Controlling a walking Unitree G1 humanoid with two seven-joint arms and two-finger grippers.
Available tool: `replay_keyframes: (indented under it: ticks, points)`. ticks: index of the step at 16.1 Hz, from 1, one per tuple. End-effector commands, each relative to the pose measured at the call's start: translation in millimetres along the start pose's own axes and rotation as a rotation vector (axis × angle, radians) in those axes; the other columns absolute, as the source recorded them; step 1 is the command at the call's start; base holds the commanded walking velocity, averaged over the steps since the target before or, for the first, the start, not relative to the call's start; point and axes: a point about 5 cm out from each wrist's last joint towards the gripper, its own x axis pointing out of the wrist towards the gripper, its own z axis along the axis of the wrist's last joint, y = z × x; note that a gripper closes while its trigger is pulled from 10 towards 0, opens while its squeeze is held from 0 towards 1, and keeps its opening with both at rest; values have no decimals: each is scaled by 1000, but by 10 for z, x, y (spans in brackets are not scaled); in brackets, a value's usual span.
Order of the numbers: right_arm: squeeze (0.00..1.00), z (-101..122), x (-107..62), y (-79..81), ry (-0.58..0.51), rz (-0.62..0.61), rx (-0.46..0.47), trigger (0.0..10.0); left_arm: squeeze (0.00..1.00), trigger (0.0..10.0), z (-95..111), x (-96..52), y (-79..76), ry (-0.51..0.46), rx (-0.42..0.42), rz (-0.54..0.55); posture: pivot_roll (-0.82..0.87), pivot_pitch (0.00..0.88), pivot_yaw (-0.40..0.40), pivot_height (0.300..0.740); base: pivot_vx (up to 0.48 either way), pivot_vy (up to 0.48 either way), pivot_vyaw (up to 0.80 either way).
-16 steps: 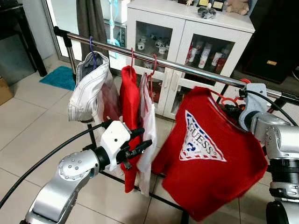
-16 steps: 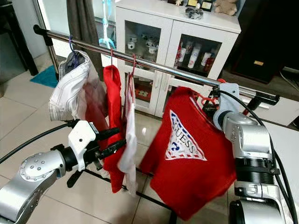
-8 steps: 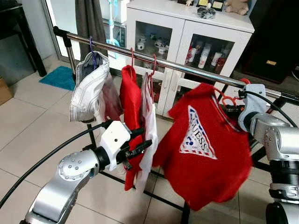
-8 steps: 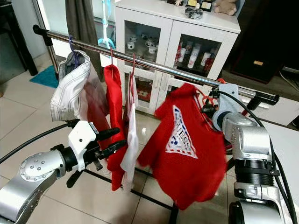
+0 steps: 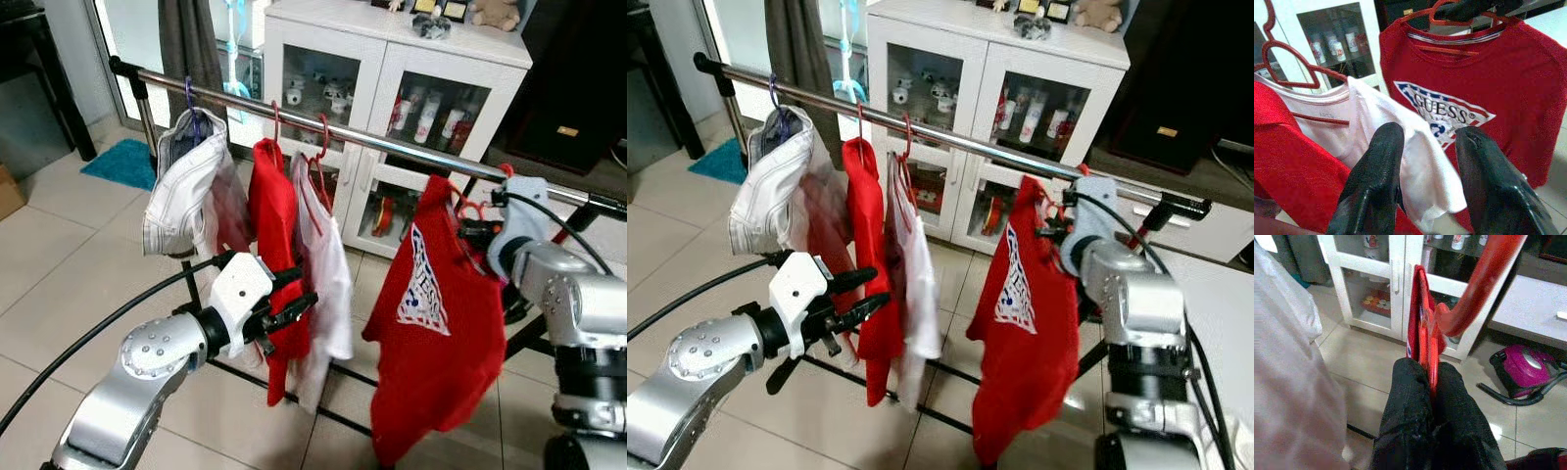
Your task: Hang hanger
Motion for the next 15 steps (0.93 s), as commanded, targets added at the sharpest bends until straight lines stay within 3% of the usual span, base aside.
replay_keyframes:
  ticks: [1,3,5,8,15]
  points:
    - [0,11,-27,27,-10,4,1,0,0,10000,41,-13,25,-11,12,15,-101,0,-95,740,0,0,0]
    - [0,33,-35,71,-38,10,9,0,0,10000,47,-8,50,-17,8,35,-97,0,-96,740,0,0,0]
    - [0,105,-57,107,-135,-5,-8,0,0,10000,63,12,87,-32,-4,89,-92,0,-98,740,0,0,0]
    - [0,186,-150,191,-220,18,19,0,0,10000,53,49,133,-41,-56,205,-91,0,-100,740,0,0,0]
    - [0,-91,-471,435,-314,68,81,0,0,10000,-57,67,131,-21,-130,335,-96,0,-77,740,0,0,0]
